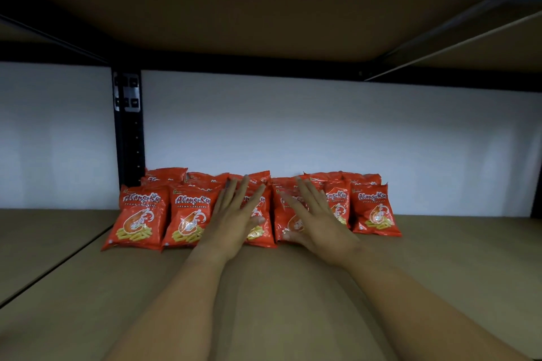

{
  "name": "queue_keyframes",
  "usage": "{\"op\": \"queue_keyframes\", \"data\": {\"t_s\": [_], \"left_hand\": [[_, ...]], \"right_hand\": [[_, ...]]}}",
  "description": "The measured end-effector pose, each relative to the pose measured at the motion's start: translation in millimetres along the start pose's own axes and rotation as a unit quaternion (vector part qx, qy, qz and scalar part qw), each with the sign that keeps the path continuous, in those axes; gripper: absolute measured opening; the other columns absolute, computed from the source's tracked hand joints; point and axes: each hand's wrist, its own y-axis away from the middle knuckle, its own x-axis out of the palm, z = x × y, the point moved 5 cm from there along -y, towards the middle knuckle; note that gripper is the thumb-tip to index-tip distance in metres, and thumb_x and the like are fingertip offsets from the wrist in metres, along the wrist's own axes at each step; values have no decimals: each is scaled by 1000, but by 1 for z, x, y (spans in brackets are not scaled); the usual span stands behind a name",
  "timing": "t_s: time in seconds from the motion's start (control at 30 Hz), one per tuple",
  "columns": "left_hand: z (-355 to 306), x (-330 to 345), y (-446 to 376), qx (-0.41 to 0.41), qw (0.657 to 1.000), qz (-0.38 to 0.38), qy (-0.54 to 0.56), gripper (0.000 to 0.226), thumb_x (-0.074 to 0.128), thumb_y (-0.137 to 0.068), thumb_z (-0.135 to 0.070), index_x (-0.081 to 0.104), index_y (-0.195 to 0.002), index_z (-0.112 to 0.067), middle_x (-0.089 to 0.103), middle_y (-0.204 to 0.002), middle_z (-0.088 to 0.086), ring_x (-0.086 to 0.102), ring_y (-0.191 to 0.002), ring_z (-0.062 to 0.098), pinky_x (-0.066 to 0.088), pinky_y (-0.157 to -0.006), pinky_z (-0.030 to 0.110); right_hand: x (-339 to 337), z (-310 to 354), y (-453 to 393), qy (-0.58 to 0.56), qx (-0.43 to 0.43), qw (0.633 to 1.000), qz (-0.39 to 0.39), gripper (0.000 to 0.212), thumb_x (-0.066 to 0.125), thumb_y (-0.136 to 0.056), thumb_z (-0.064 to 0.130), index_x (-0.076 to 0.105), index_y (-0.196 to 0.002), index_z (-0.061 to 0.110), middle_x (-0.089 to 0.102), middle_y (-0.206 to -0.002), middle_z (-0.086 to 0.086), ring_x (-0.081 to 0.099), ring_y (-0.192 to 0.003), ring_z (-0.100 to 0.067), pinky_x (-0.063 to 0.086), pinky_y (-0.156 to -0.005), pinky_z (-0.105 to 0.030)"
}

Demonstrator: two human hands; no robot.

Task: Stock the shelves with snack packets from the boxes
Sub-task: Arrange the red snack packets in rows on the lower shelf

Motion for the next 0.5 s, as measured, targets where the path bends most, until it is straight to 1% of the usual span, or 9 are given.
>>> {"op": "queue_keyframes", "data": {"t_s": [0.07,0.13,0.2,0.23,0.27,0.33,0.4,0.47,0.5], "left_hand": [[-3,-5,4,0,1000,-18,-11,71,29,-101,-56,-15,-154,-41,-28,-162,-2,-34,-146,20,-14,-122,43],[-8,-12,10,4,999,-44,15,71,32,-101,-57,-8,-156,-39,-20,-165,-2,-28,-149,20,-14,-121,40],[-20,-20,16,16,995,-76,56,68,41,-101,-52,10,-159,-35,-2,-167,1,-12,-153,23,-3,-124,43],[-29,-26,20,25,993,-93,74,65,45,-101,-50,21,-158,-31,12,-166,3,0,-154,25,6,-124,46],[-41,-31,24,40,990,-107,87,61,48,-100,-48,32,-155,-27,27,-162,4,14,-151,27,16,-123,48],[-71,-40,35,82,983,-123,110,54,47,-98,-49,49,-144,-21,50,-142,3,40,-134,26,35,-113,47],[-104,-42,51,93,974,-113,171,44,52,-98,-45,56,-134,-21,58,-127,-1,52,-119,22,44,-102,43],[-139,-37,69,92,963,-83,239,34,62,-96,-36,60,-127,-23,61,-119,-4,57,-114,17,47,-99,39],[-158,-35,78,100,957,-69,263,32,65,-94,-33,61,-124,-23,63,-114,-5,58,-109,15,48,-97,38]], "right_hand": [[-9,2,13,-42,25,999,-11,83,58,-94,51,6,-157,36,-21,-163,7,-25,-148,-13,3,-121,-41],[-19,3,29,-62,46,997,-15,82,60,-94,48,10,-157,35,-9,-165,8,-14,-151,-12,9,-122,-37],[-31,3,48,-87,65,994,-9,75,61,-94,46,22,-156,29,16,-162,3,11,-151,-14,20,-122,-34],[-37,3,60,-96,71,993,-6,70,62,-94,44,30,-153,26,28,-156,2,25,-145,-14,26,-119,-29],[-44,3,73,-97,75,992,-4,64,62,-94,44,37,-149,23,37,-149,2,35,-138,-14,29,-114,-23],[-59,2,100,-88,85,993,-2,56,62,-94,44,47,-143,20,47,-139,1,44,-129,-14,28,-106,-16],[-72,-4,129,-71,104,992,7,54,60,-93,49,53,-138,20,53,-134,0,48,-126,-16,30,-105,-18],[-86,-12,158,-50,126,990,27,56,54,-91,60,60,-132,22,61,-127,1,55,-119,-19,39,-103,-27],[-93,-14,174,-44,131,990,34,59,51,-89,65,63,-127,21,65,-121,1,60,-112,-20,45,-99,-29]]}}
